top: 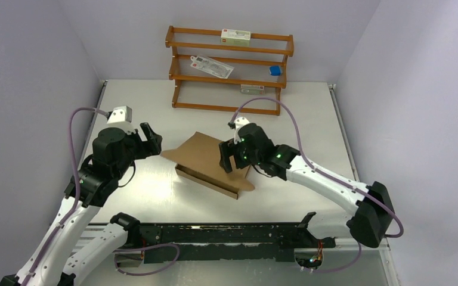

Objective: Fold the paper box

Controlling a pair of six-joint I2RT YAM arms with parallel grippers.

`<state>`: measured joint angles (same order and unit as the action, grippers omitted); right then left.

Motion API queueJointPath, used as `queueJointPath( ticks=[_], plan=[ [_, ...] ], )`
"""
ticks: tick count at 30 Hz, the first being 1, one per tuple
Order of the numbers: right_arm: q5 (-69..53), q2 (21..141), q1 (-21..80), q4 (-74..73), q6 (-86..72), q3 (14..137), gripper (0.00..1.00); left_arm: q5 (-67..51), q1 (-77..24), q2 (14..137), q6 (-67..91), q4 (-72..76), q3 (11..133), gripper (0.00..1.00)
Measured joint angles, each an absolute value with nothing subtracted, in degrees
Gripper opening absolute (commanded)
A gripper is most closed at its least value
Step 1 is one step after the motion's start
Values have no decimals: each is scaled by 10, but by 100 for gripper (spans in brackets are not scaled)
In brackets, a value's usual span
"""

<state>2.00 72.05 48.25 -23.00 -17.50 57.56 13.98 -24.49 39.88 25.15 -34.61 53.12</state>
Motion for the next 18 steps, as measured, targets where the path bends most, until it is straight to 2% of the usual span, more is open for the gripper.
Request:
queueJointPath(
  ticks=[11,18],
  plan=[
    [43,775,503,-226,-178,525,90,102,-245,469,231,-336,519,83],
    [93,802,505,-230,-185,532,94,72,-245,578,209,-317,513,82]
  ],
)
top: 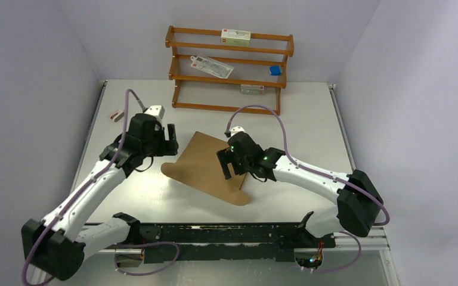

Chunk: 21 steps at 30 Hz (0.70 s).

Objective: Fold the paper box

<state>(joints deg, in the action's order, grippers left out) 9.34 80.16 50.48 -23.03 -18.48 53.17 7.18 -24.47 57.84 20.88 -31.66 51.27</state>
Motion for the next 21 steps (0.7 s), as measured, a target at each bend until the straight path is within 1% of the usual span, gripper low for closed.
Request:
queueJointPath(
  ticks=[4,8,13,17,21],
  plan=[
    [126,782,505,-241,-208,532,96,53,-245,641,194,-308,514,81],
    [164,716,505,-246,-252,519,96,36,-245,690,181,-301,514,80],
    [194,643,502,-248,-320,460,90,16,-239,720,172,-293,514,80],
    [191,627,498,-238,-377,400,87,-9,-227,736,169,-278,514,79],
    [164,628,497,-181,-431,342,84,-43,-206,764,169,-260,514,75]
  ],
)
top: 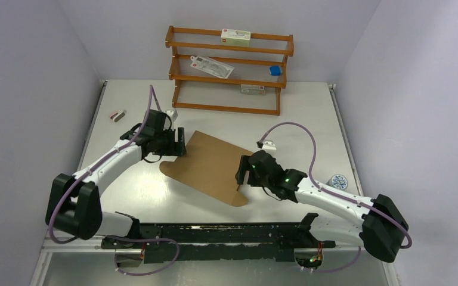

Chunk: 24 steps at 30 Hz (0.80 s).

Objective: Fold the paper box

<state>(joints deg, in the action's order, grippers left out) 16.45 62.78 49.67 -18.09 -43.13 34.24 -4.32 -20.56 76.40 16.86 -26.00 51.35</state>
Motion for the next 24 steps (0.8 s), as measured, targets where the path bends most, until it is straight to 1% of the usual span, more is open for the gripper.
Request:
queueJointPath(
  ticks=[4,6,9,11,13,15,20,22,24],
  plan=[
    [145,640,493,-122,-458,322,78,-88,-188,814,162,-250,514,68],
    [135,648,486,-95,-463,312,74,-113,-177,837,158,-247,514,62],
    [107,657,455,-53,-460,298,63,-161,-156,857,159,-239,514,50],
    [80,665,420,-23,-451,288,56,-200,-140,867,159,-231,513,46],
    [49,679,377,11,-438,283,51,-223,-132,873,161,-224,512,45],
    [22,700,349,40,-421,284,49,-237,-129,876,161,-219,511,45],
    [-24,784,312,79,-365,337,40,-247,-126,877,168,-207,507,43],
    [-38,815,296,94,-350,358,37,-249,-123,878,174,-201,504,43],
    [-47,844,283,109,-335,379,37,-252,-123,878,183,-192,500,43]
  ],
)
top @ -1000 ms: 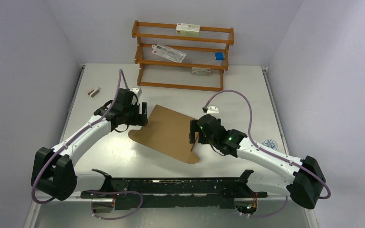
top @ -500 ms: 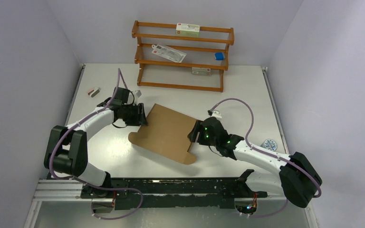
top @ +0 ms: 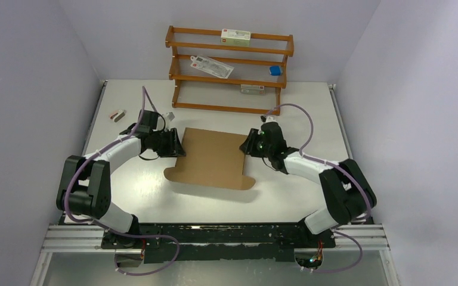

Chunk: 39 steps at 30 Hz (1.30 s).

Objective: Fold the paper box

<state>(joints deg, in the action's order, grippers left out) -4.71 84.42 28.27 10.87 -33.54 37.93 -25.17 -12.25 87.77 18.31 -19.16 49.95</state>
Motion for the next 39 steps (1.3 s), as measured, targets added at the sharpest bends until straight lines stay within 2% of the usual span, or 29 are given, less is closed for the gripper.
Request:
queueJointPath(
  ticks=[2,9,13,18,24,31,39],
  plan=[
    [-52,871,275,121,-321,401,38,-253,-122,878,189,-186,497,45],
    [-70,926,267,128,-282,466,59,-246,-121,877,199,-183,496,51],
    [-93,886,261,111,-271,455,62,-235,-120,861,199,-187,487,54],
    [-115,773,248,91,-259,390,64,-232,-120,818,199,-191,470,56],
    [-146,704,247,88,-257,311,60,-239,-120,793,206,-185,443,56],
    [-177,731,247,119,-268,275,52,-249,-120,806,219,-179,426,53],
    [-204,768,246,197,-276,250,36,-261,-121,806,232,-164,415,42]
  ],
)
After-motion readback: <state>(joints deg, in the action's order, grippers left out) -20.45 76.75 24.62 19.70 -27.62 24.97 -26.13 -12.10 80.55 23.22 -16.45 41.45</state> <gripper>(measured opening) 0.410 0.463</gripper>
